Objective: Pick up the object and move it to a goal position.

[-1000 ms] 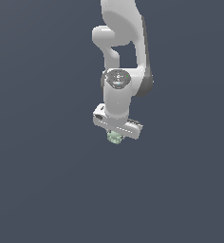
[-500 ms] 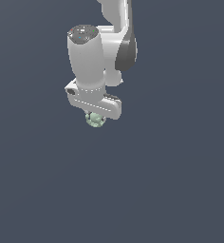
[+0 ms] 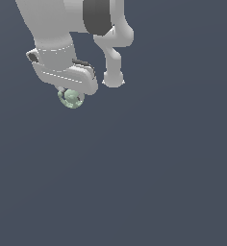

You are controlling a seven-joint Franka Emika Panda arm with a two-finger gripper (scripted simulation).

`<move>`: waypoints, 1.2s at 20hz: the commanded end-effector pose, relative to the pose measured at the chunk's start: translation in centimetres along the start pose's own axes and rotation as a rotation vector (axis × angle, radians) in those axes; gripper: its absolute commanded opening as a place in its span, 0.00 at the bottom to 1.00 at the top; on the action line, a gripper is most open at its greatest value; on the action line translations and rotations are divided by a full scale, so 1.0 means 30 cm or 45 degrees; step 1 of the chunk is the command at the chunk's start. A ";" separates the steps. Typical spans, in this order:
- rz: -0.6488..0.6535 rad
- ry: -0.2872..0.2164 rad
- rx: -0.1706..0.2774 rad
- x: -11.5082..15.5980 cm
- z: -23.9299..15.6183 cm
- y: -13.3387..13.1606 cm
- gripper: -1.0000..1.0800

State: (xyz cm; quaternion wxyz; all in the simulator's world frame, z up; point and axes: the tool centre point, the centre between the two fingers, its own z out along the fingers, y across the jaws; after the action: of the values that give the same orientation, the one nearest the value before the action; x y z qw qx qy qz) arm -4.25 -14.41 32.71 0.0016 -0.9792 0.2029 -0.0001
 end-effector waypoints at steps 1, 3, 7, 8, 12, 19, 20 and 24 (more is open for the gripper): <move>-0.001 -0.001 -0.001 0.011 -0.082 0.067 0.00; -0.001 -0.001 -0.001 0.023 -0.145 0.118 0.00; -0.002 0.000 -0.002 0.044 -0.251 0.203 0.00; -0.002 0.000 -0.002 0.049 -0.273 0.221 0.00; -0.002 0.000 -0.003 0.065 -0.343 0.276 0.00; -0.002 0.000 -0.004 0.084 -0.410 0.330 0.00; -0.002 0.000 -0.004 0.085 -0.415 0.334 0.00; -0.002 0.000 -0.004 0.089 -0.422 0.339 0.00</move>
State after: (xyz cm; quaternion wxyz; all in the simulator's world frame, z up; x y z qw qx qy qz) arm -5.88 -24.81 45.27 0.0000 -0.9793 0.2023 -0.0002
